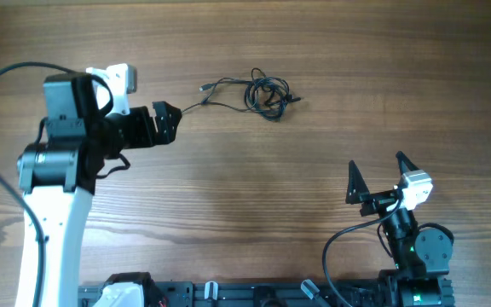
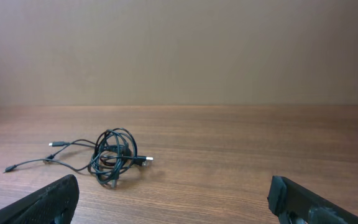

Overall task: Untangle cables
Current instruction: 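Move the left gripper forward over the loose cable ends left of the bundle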

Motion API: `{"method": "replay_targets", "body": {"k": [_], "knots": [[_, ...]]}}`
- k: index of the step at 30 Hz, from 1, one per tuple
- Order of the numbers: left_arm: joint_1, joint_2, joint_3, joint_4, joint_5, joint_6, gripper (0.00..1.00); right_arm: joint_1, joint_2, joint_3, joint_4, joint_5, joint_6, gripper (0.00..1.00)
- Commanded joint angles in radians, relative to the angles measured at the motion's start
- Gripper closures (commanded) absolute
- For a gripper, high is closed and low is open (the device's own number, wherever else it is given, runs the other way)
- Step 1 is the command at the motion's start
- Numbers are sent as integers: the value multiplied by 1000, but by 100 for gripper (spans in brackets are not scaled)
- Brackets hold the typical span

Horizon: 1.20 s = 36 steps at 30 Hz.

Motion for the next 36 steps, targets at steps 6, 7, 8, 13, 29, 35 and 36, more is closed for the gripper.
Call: {"method": "replay_targets", "body": {"k": [6,7,8,13,29,35,36], "knots": [[-4,152,10,-58,20,-6,96,6,-11,-1,3,17,13,0],[-4,168,9,-67,21,-6,95,6,-11,-1,3,17,14,0],[-4,185,9,-75,21,-6,90,6,-11,-1,3,17,14,0],[-22,264,8,-89,21,-9,32,6,-11,-1,3,17,14,0],[-152,336,8,-32,24,-63,0,6,-11,-1,3,17,14,0],[-152,336,8,-12,24,-66,0,6,-11,-1,3,17,13,0],[-152,336,8,-9,24,-65,0,6,-11,-1,3,17,13,0]]}}
